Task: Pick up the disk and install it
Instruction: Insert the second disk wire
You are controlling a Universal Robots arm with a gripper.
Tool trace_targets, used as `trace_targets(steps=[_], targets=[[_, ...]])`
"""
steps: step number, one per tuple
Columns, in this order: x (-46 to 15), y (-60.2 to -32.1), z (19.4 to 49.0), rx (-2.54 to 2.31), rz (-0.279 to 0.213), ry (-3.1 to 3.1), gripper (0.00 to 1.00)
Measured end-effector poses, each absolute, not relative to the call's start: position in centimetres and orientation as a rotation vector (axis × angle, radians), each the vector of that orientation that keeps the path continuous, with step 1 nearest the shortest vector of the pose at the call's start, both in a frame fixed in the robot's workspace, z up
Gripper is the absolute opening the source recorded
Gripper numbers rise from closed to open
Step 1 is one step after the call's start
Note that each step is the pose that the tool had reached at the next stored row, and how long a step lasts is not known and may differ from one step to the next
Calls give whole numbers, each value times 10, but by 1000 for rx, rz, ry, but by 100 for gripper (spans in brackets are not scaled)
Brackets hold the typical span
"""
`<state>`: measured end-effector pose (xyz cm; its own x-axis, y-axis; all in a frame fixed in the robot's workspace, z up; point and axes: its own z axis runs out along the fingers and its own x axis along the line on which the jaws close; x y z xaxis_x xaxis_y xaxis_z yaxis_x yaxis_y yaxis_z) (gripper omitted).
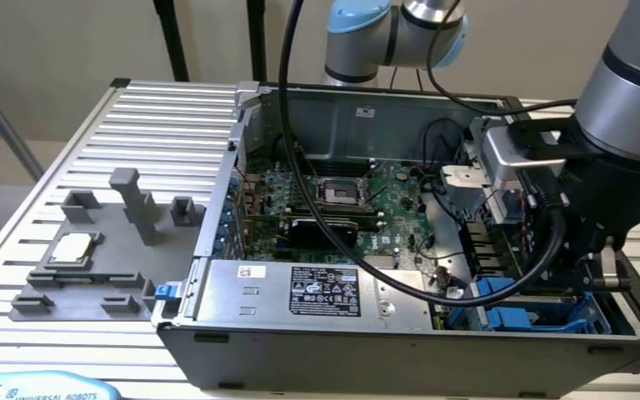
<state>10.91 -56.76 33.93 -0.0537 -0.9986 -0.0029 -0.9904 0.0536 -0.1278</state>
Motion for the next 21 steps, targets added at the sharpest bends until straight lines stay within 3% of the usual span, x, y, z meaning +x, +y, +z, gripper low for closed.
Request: trace_targets(steps=[10,12,13,21], targets=[[109,-567,334,-2097,-141,2211,16],[109,-567,333,-2096,-139,2210,18],[109,-567,333,-2097,-139,2210,25],[102,-567,344,-2096,-143,2209,25]])
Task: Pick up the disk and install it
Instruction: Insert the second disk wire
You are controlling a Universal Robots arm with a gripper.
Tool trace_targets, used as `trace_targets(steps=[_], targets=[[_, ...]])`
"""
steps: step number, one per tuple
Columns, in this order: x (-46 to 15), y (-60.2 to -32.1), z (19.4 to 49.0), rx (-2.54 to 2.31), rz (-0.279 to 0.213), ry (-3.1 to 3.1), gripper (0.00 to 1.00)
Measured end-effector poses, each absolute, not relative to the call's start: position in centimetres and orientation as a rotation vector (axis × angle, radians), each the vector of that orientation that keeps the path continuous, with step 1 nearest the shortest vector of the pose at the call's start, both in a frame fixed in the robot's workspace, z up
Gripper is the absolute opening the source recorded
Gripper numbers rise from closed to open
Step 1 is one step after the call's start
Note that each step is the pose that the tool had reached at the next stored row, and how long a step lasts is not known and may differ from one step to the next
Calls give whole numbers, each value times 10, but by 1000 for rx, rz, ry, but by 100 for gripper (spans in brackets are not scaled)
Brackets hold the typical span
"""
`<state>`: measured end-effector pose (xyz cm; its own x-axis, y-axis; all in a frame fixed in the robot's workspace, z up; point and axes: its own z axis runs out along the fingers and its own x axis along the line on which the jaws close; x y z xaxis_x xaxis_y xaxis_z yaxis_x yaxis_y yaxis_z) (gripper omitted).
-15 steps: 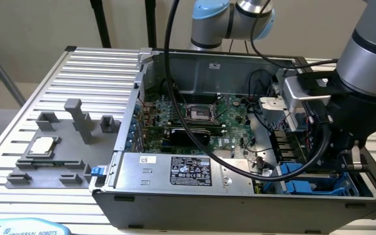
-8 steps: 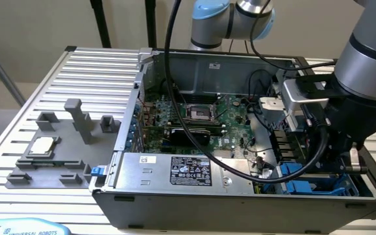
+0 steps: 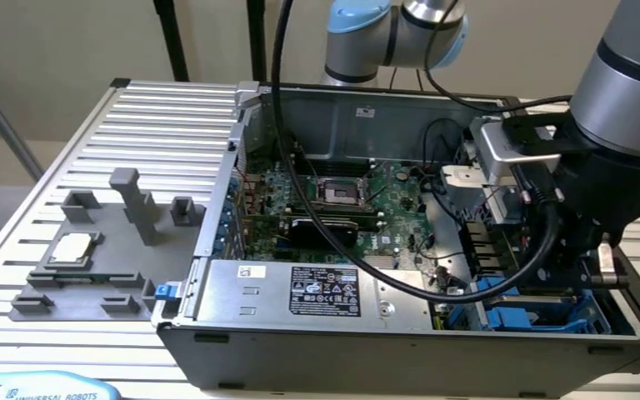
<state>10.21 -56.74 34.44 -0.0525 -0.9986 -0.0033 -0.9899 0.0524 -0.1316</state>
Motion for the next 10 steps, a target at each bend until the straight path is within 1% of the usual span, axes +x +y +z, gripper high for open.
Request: trace_targets(steps=[10], targets=[[95,-567,347,-2093,-148,2206,25]])
